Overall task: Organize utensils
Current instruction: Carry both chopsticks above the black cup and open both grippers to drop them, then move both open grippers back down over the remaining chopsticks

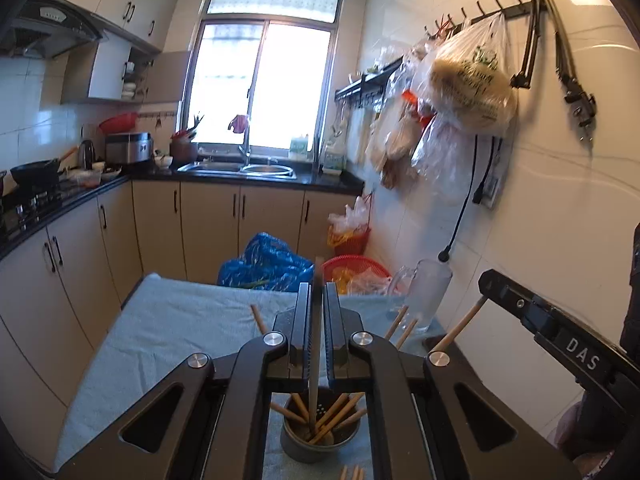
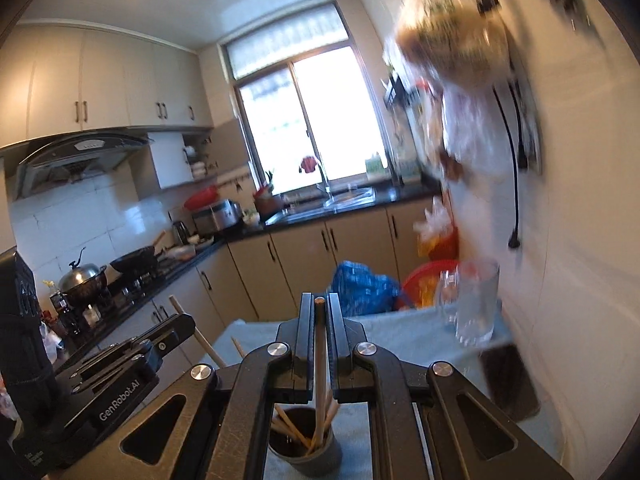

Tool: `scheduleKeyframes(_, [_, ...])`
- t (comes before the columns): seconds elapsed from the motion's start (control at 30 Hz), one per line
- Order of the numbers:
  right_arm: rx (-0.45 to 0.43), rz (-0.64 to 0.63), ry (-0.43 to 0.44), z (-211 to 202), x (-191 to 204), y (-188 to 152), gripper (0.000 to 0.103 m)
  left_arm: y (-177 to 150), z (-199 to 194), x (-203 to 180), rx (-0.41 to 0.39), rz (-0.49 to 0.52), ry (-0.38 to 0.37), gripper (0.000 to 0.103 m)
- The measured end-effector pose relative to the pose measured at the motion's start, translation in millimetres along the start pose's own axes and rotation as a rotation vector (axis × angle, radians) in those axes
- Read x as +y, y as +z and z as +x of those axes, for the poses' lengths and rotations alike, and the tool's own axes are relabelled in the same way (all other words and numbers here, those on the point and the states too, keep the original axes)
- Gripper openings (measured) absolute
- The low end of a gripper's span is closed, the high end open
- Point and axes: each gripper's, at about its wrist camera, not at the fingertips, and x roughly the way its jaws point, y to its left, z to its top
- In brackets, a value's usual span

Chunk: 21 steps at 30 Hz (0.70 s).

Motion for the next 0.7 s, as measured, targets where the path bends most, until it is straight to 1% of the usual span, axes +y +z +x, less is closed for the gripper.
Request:
scheduleKeyframes(0.17, [0.047,0.028,0.002,15.2,-10.0,-8.1,0.007,-5.5,-4.3,3.7,0.003,-0.007,0.006,0.006])
scheduleKeyframes(0.2, [0.050,0.028,0.002,16.1,-10.1,-9.0,0.007,-6.1,-7.3,4.3,0.004,-0.007,0.003,0.008])
scheduleKeyframes(0.23, [0.053,0.025,0.000,16.5,-10.0,-9.5,0.007,-6.4,-11.2,4.3,0.007,-0.006,0.002,0.014])
scheduleKeyframes(0.27, [0.054,0.021,-0.001,15.7,-9.5,-9.9,0.014,-6.0,-13.6,4.8,0.007,-0.008,0.004,0.019])
scheduleKeyframes(0.3, [0.053,0.020,-0.003,15.4,-9.7,-9.5,0.022,-5.6,-18.7,5.4,0.005,-0.013,0.005,0.030])
scheduleKeyframes(0.33, [0.047,0.023,-0.004,13.2,-9.3,-9.4,0.039,-5.1,-25.4,6.8,-0.004,-0.022,0.005,0.037])
scheduleKeyframes(0.37, [0.037,0.027,-0.005,8.8,-9.7,-8.6,0.050,-4.4,-31.0,8.2,-0.011,-0.029,0.004,0.039])
scheduleKeyframes(0.47, [0.022,0.021,-0.008,-5.3,-8.0,-4.6,0.050,-5.5,-55.2,13.3,-0.031,-0.038,0.000,0.040])
scheduleKeyframes(0.57, [0.013,0.014,-0.015,-20.7,-6.5,-1.4,0.052,-8.6,-82.8,20.1,-0.051,-0.047,0.010,0.048])
scheduleKeyframes(0.6, [0.012,0.008,-0.020,-27.4,-5.7,-0.8,0.053,-11.5,-95.9,23.5,-0.065,-0.050,0.017,0.051])
scheduleKeyframes(0.67, [0.011,-0.004,-0.030,-38.6,-3.8,-1.7,0.060,-17.4,-115.9,28.3,-0.085,-0.047,0.036,0.054])
scheduleKeyframes(0.7, [0.015,-0.013,-0.035,-44.5,-2.9,-2.8,0.061,-20.6,-123.7,30.2,-0.091,-0.045,0.045,0.057])
